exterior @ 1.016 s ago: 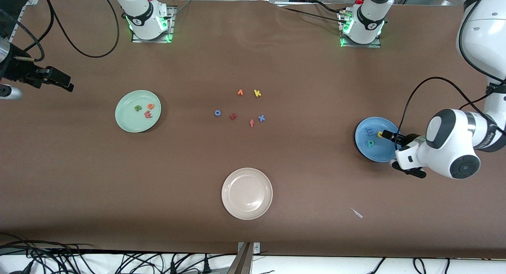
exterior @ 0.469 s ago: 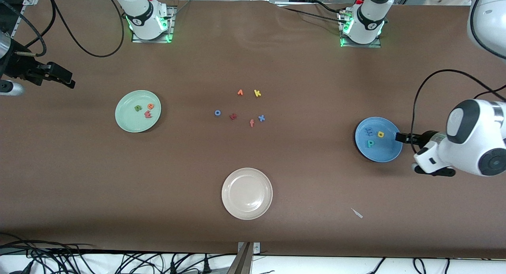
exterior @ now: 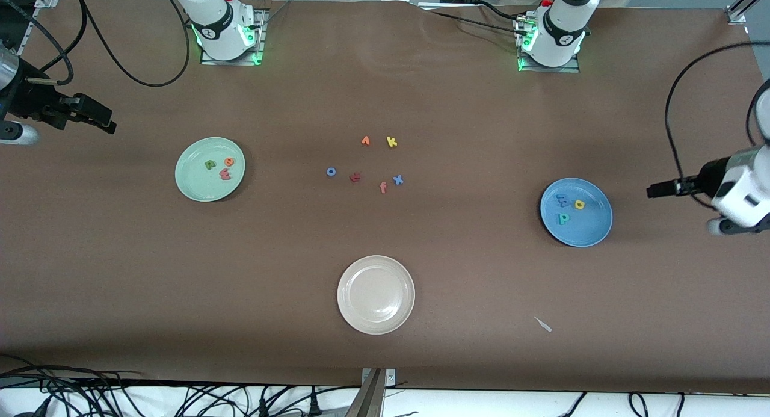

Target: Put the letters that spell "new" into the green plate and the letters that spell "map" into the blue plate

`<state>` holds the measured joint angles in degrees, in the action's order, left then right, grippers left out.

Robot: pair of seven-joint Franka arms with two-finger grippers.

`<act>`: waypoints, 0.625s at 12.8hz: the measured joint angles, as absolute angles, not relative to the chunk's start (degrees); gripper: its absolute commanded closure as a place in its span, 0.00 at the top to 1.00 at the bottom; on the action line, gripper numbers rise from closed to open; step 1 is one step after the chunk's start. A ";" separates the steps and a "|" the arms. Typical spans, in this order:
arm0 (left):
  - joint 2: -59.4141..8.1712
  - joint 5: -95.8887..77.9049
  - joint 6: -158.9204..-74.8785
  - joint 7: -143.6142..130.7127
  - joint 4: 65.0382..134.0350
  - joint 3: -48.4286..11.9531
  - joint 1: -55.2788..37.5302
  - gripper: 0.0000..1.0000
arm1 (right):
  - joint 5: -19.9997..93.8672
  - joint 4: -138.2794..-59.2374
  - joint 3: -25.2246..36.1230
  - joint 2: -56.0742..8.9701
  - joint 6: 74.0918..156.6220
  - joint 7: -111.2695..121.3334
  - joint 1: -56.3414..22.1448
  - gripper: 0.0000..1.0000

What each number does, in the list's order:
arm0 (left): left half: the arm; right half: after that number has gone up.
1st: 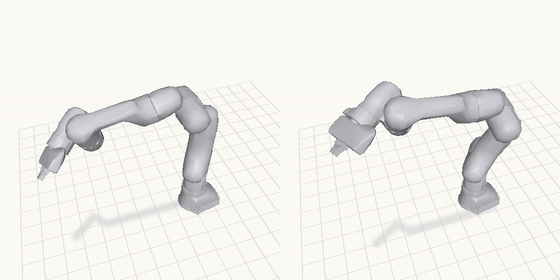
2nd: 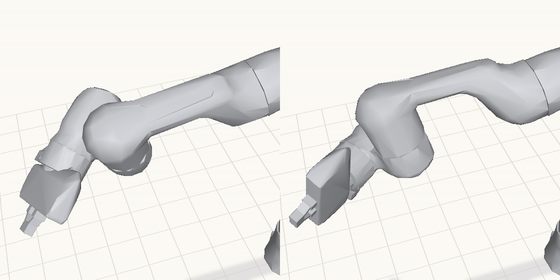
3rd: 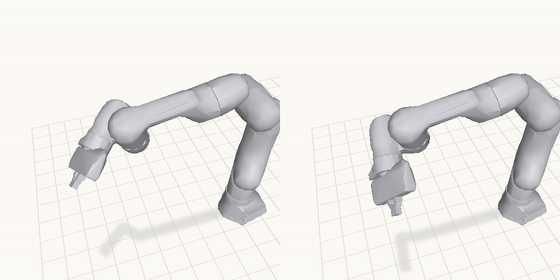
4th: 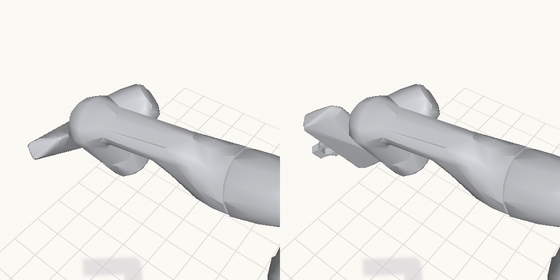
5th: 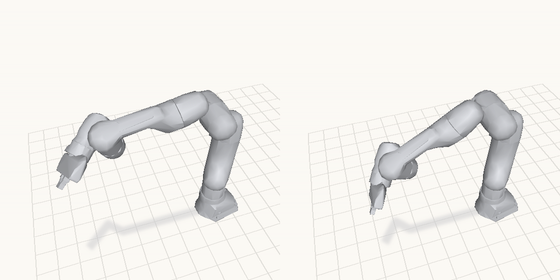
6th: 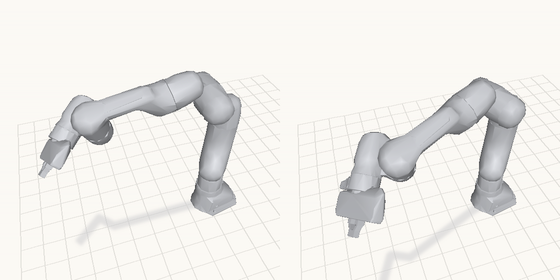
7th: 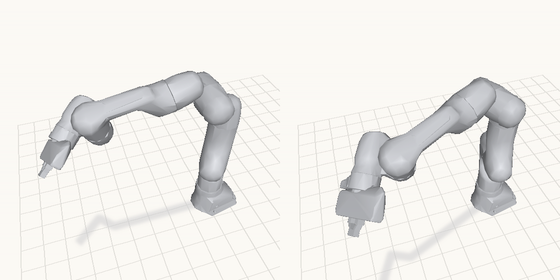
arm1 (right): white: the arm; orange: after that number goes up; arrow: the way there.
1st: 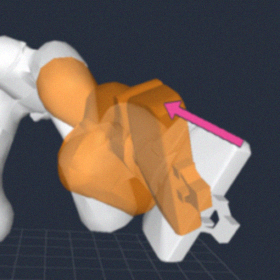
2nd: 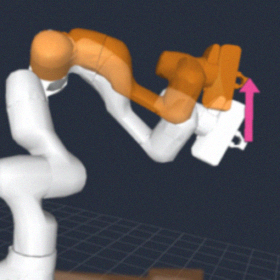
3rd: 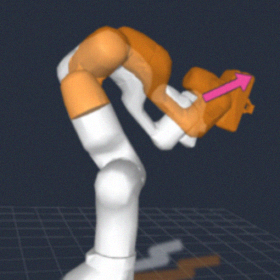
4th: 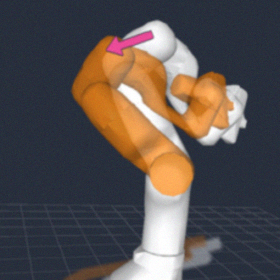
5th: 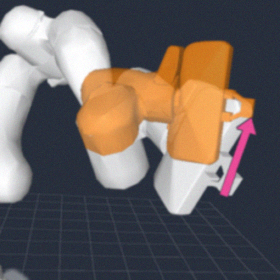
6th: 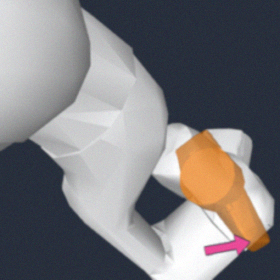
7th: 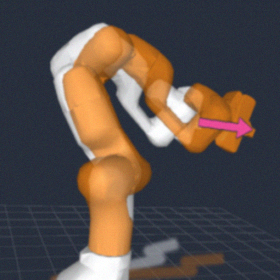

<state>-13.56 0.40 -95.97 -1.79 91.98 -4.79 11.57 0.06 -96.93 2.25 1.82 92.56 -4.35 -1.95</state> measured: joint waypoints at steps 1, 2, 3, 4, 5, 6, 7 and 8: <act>-10.21 0.40 -95.95 -1.87 93.32 -4.23 10.09 1.00 | 0.06 -96.93 2.25 1.82 92.59 -4.35 -1.93 1.00; -7.11 0.40 -95.89 -1.96 94.85 -4.05 8.96 1.00 | 0.06 -96.92 2.23 1.82 92.59 -4.35 -1.91 1.00; -4.58 0.40 -95.43 -2.01 96.18 -3.95 8.14 1.00 | 0.06 -96.92 2.22 1.82 92.60 -4.35 -1.91 1.00; -2.74 0.40 -94.29 -2.03 96.99 -3.89 7.57 1.00 | 0.06 -96.92 2.22 1.82 92.60 -4.35 -1.91 1.00; -1.66 0.40 -93.41 -2.03 97.30 -3.79 7.04 1.00 | 0.06 -96.92 2.22 1.82 92.62 -4.35 -1.90 1.00; -0.92 0.40 -93.01 -2.03 97.35 -3.74 6.44 1.00 | 0.06 -96.92 2.22 1.82 92.67 -4.35 -1.88 1.00; -0.32 0.40 -92.60 -2.03 97.32 -3.70 5.73 1.00 | 0.06 -96.93 2.22 1.82 92.91 -4.35 -1.86 1.00; 0.26 0.40 -91.73 -2.03 97.16 -3.70 5.16 1.00 | 0.06 -96.95 2.22 1.82 93.39 -4.35 -1.85 1.00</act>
<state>0.26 0.40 -91.73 -2.03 97.16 -3.70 5.16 0.06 -96.95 2.22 1.82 93.39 -4.35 -1.85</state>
